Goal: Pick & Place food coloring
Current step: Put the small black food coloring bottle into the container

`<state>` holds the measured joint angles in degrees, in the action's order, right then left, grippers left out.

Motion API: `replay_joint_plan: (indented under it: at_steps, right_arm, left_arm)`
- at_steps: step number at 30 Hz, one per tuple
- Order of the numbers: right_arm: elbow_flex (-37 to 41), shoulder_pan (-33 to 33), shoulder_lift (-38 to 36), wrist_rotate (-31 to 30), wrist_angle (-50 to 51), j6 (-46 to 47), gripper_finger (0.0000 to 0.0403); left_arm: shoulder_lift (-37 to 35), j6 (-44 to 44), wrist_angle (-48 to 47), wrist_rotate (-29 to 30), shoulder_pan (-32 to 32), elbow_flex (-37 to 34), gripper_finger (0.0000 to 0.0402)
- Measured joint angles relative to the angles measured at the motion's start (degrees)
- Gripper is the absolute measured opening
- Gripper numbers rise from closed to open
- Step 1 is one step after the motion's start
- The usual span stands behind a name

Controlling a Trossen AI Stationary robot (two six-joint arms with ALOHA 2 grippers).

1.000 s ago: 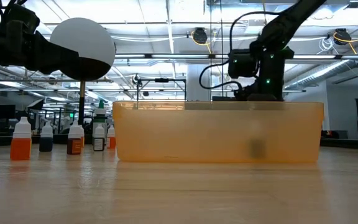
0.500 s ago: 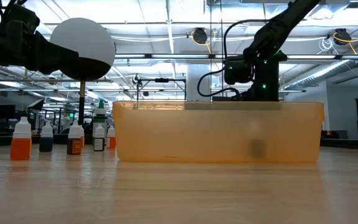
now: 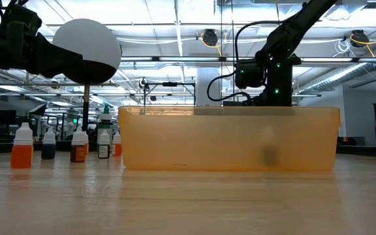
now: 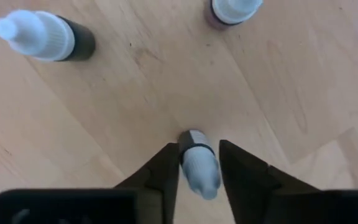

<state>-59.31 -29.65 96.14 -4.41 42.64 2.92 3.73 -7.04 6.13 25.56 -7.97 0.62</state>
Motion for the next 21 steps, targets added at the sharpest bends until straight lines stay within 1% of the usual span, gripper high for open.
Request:
replay_joint_plan:
  at_steps: [3,9,13,17,19,21]
  right_arm:
    - [0.0,0.0,-0.1,0.0,-0.1,-0.8,0.0055]
    - [0.0,0.8,-0.4,0.1,0.5,-1.5,0.0053]
    - [-1.4,3.3,-3.4,0.1,3.6,-0.2,0.0053]
    - [-6.6,9.0,-8.0,-0.1,7.7,3.0,0.0053]
    - [-10.4,13.4,-9.2,-0.2,10.6,5.2,0.0053]
    - [-14.8,18.4,-9.5,-1.8,13.3,7.1,0.0053]
  left_arm:
    - [0.0,0.0,0.0,0.0,0.0,0.0,0.0186]
    - [0.0,0.0,0.0,0.0,0.0,0.0,0.0187]
    - [0.0,0.0,0.0,0.0,0.0,0.0,0.0187]
    - [0.0,0.0,0.0,0.0,0.0,0.0,0.0187]
    - [0.0,0.0,0.0,0.0,0.0,0.0,0.0186]
    - [0.0,0.0,0.0,0.0,0.0,0.0,0.0186]
